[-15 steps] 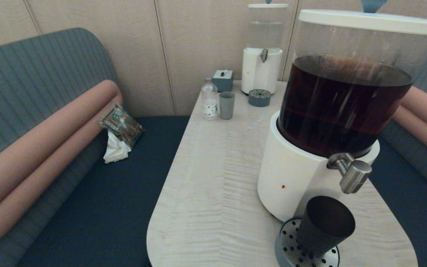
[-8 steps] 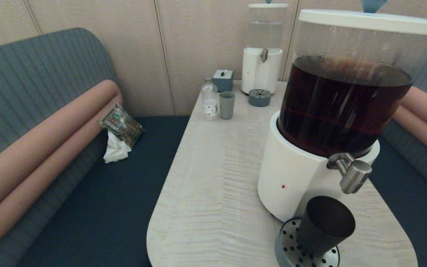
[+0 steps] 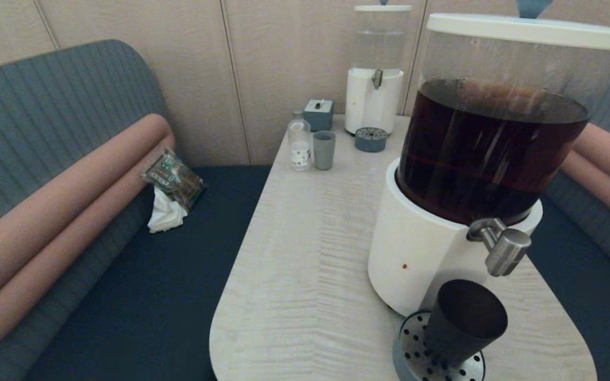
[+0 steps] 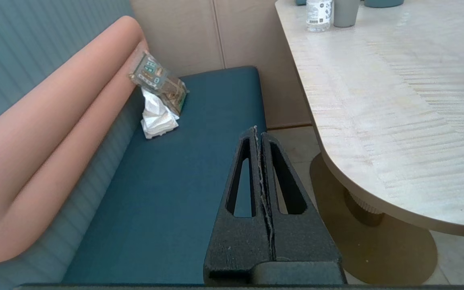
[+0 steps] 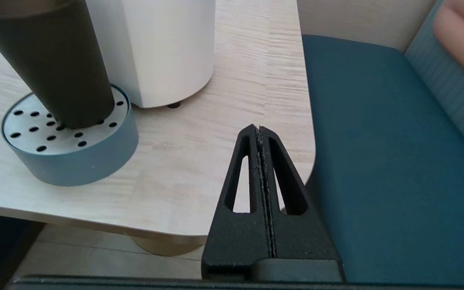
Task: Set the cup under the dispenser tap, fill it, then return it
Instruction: Turn on the faucet
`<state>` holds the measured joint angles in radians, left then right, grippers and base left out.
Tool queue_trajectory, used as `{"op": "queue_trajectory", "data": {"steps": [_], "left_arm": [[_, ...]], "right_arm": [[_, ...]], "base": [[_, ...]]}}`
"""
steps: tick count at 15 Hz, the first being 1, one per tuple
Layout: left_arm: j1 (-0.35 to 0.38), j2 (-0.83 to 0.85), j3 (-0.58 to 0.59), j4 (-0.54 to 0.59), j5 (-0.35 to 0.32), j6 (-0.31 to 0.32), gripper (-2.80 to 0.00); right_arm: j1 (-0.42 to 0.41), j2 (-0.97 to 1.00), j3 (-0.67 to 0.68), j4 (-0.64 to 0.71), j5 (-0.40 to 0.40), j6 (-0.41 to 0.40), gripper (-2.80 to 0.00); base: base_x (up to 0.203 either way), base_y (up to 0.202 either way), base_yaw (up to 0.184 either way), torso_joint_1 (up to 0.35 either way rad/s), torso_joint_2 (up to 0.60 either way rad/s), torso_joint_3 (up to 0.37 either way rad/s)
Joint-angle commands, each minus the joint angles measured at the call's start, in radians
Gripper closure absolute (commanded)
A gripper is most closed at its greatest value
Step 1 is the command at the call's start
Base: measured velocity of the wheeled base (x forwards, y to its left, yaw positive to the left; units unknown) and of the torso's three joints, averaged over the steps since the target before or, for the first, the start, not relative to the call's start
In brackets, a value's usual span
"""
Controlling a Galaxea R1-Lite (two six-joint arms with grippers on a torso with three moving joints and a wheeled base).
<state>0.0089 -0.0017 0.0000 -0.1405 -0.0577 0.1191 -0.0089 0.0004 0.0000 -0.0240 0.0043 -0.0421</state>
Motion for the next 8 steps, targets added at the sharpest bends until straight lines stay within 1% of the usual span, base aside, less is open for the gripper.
{"op": "queue_trajectory", "data": {"steps": [1,5,6,8], "left_arm": [[0.000,0.002,0.040,-0.001,-0.001,0.001,0.00],[0.000,0.002,0.040,-0.001,-0.001,0.001,0.00],[0.000,0.002,0.040,-0.002,-0.001,0.001,0.00],[0.000,0.002,0.040,-0.001,-0.001,0.001,0.00]], "right_arm": [[0.001,0.000,0.009,0.001,-0.001,-0.008,0.00],[0.000,0.000,-0.005,-0.011,-0.005,-0.026,0.00],[0.000,0.002,-0.047,-0.001,-0.003,-0.025,0.00],[0.001,0.026,-0.233,0.058,0.000,-0.017,0.00]], "base": [[0.000,0.000,0.000,0.000,0.00,0.000],[0.000,0.000,0.000,0.000,0.00,0.000],[0.000,0.000,0.000,0.000,0.00,0.000],[0.000,0.000,0.000,0.000,0.00,0.000]]}}
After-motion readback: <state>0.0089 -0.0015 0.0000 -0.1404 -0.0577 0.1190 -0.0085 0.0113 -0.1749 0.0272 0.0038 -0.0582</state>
